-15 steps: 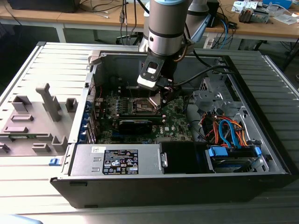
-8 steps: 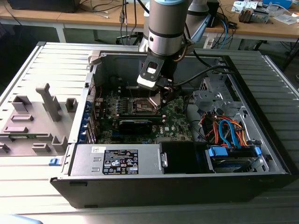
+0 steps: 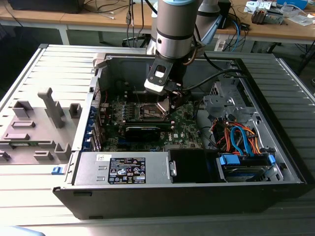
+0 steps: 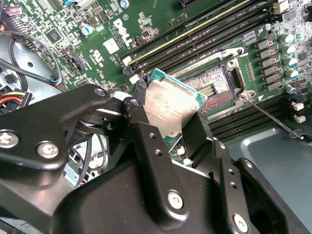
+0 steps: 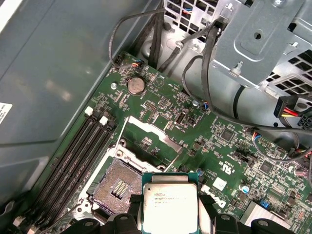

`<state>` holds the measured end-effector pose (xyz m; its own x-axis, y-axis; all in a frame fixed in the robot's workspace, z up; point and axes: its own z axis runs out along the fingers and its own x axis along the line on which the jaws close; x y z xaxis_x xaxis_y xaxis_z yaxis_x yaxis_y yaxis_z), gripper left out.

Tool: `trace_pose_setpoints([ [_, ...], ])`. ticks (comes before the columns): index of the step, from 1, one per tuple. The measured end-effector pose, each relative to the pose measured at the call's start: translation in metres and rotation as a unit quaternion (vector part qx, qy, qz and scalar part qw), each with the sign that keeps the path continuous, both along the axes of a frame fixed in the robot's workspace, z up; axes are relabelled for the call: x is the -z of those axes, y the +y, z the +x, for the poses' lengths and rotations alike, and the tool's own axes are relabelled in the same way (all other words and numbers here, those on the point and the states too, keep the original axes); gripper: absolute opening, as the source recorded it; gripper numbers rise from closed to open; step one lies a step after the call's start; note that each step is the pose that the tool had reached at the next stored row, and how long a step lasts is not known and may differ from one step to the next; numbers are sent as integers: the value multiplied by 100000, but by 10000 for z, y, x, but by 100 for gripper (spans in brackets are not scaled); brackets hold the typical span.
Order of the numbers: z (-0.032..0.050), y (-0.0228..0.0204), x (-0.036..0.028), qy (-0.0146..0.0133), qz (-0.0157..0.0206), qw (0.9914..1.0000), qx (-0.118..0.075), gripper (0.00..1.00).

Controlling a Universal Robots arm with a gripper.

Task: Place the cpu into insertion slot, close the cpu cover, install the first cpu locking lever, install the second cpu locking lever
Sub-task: 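Place the cpu into insertion slot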

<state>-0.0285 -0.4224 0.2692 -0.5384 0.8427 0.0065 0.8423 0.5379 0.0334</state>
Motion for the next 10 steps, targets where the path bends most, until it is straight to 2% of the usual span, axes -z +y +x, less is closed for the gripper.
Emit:
trace_pose_setpoints([
  [10, 0, 0, 0, -1, 0, 99999, 326, 55],
])
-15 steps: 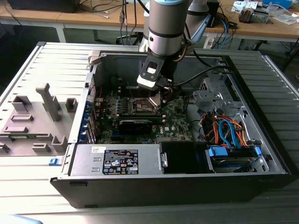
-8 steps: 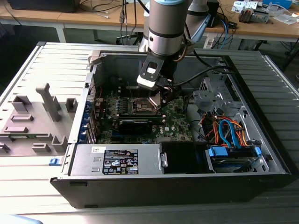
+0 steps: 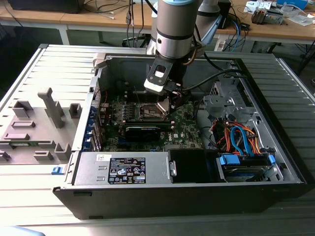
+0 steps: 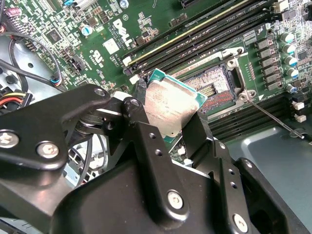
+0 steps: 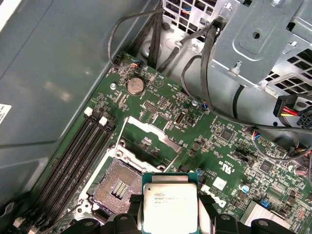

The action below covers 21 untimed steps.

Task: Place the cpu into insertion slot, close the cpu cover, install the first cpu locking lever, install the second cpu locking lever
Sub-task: 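Place the cpu into insertion slot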

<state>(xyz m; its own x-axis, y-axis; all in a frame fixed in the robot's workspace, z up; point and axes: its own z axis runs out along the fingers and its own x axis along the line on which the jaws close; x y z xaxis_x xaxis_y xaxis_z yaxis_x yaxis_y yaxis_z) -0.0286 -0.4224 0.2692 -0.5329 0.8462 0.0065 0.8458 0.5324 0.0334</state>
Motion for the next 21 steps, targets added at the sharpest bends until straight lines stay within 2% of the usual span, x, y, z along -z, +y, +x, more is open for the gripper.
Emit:
trace_pose_setpoints([
  [21, 0, 0, 0, -1, 1, 99998, 703, 55],
])
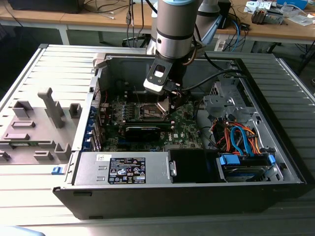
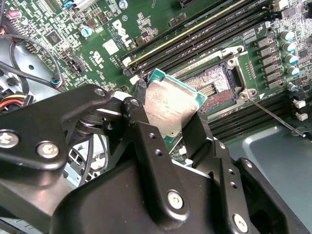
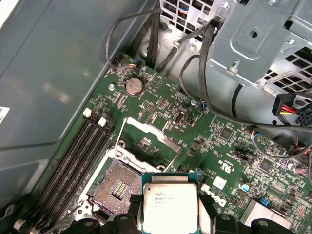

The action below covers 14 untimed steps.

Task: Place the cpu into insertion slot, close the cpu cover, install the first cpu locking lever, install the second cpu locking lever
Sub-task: 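Place the cpu into insertion slot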

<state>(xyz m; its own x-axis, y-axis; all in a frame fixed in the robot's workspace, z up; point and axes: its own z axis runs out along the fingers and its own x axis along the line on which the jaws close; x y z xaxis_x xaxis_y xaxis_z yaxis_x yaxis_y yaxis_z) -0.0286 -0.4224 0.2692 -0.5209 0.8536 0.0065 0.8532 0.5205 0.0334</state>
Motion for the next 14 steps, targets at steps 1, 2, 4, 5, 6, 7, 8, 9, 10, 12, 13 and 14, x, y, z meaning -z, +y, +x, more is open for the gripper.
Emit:
trace_pose_setpoints([
  [1, 0, 0, 0, 3, -1, 100000, 37, 55],
  [2, 0, 0, 0, 3, -2, 100000, 68, 55],
  [4, 0, 0, 0, 1, -3, 100000, 122, 55],
  [5, 0, 0, 0, 2, 0, 100000, 146, 55],
  [6, 0, 0, 0, 0, -2, 100000, 166, 55],
  [7, 0, 0, 0, -1, 0, 100000, 192, 55],
  [8, 0, 0, 0, 2, -1, 100000, 217, 55],
  [9, 0, 0, 0, 0, -3, 100000, 245, 55],
  [10, 0, 0, 0, 3, -2, 100000, 280, 55],
  [12, 0, 0, 0, 3, -2, 99999, 327, 55],
  [13, 0, 0, 0, 1, -3, 99999, 346, 55],
  [14, 0, 0, 0, 0, 0, 99999, 372, 55],
])
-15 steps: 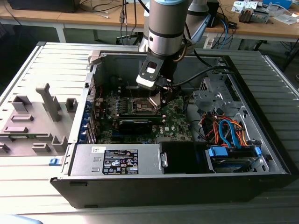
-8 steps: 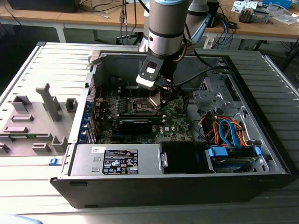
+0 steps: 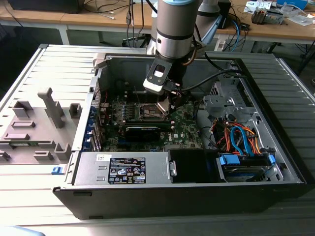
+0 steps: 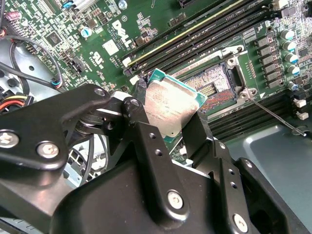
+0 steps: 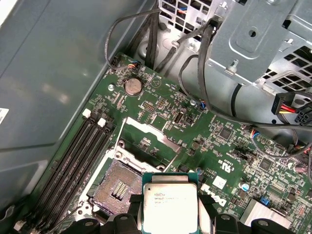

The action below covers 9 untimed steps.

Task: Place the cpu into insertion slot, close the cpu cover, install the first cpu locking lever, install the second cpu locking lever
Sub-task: 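Place the cpu into insertion slot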

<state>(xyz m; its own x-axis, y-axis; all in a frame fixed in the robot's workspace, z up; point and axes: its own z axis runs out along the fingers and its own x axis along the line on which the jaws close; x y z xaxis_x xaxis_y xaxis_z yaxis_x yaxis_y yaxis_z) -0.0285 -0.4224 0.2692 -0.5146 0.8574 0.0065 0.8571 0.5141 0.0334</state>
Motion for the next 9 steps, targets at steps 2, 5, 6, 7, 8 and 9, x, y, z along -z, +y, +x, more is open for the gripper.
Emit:
trace_pose_setpoints([
  [2, 0, 0, 0, -1, -3, 100000, 40, 55],
  [5, 0, 0, 0, 2, 1, 100000, 121, 55],
  [6, 0, 0, 0, 3, -2, 100000, 163, 55],
  [7, 0, 0, 0, 0, -5, 100000, 184, 55],
  [8, 0, 0, 0, 2, -3, 100000, 203, 55],
  [9, 0, 0, 0, 2, 1, 100000, 223, 55],
])
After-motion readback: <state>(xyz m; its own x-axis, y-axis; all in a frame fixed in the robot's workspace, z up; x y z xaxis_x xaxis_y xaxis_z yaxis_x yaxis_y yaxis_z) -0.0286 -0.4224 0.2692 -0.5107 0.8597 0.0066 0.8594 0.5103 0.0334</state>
